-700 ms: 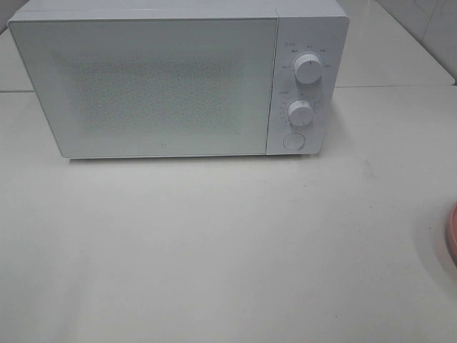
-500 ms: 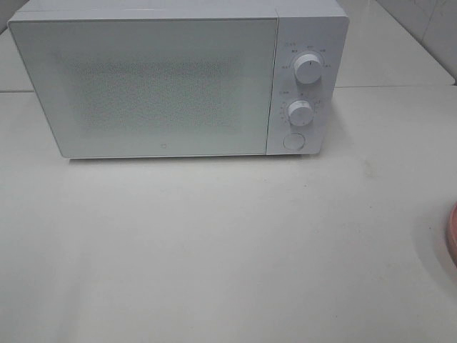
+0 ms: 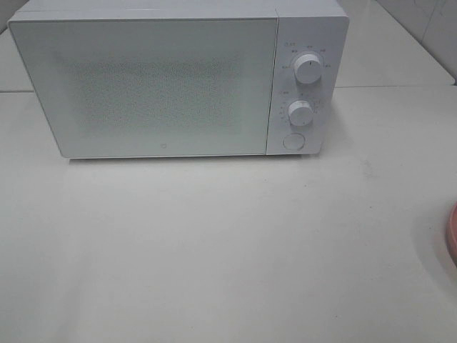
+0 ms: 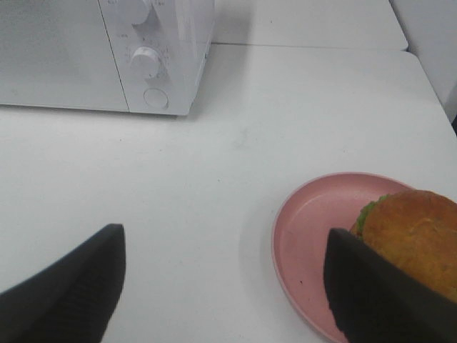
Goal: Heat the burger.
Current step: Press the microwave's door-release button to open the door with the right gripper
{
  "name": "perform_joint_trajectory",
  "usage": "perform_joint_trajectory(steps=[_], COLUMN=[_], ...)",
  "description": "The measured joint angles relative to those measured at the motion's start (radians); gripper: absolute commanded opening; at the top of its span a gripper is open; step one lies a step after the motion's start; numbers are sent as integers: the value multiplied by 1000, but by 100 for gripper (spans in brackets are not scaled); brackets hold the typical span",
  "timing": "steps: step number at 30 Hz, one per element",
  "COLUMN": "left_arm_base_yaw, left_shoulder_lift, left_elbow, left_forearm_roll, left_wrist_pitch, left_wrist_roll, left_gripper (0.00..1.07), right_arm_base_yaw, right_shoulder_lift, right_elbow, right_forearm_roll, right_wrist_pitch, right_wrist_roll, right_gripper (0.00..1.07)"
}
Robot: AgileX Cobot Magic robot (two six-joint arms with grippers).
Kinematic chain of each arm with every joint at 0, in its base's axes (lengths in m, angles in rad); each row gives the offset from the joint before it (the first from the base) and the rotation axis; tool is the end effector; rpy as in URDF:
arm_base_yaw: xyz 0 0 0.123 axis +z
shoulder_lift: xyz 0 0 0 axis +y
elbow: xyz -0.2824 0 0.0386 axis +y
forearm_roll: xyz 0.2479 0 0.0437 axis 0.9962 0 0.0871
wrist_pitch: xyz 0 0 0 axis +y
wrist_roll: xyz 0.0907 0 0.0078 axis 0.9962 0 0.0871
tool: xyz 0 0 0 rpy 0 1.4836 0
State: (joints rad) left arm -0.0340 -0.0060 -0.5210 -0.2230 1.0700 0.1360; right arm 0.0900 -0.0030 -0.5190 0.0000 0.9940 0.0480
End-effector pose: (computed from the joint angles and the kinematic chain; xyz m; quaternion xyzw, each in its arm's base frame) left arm -0.0104 -0.0173 0.2838 0.0779 0.8397 -0.0841 0.5308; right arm -0.0051 -0.0005 0.2879 -0.0174 0.8291 0.0385 0.5575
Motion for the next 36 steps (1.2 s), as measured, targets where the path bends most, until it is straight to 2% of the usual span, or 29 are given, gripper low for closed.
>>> perform_joint_trajectory(steps=[4,36], left_arm_base_yaw=[0,0], left_shoulder_lift=[0,0], left_elbow=[0,0], left_forearm_roll=[0,0], left_wrist_pitch=[0,0], left_wrist_roll=[0,-1], left_gripper=[100,100], right_arm_base_yaw=[0,0], right_shoulder_lift=[67,659], right_elbow=[-38,-40], right_forearm_roll=[0,0], right_wrist_pitch=[-47,-494], right_wrist_roll=[0,0], right_gripper=[76,76])
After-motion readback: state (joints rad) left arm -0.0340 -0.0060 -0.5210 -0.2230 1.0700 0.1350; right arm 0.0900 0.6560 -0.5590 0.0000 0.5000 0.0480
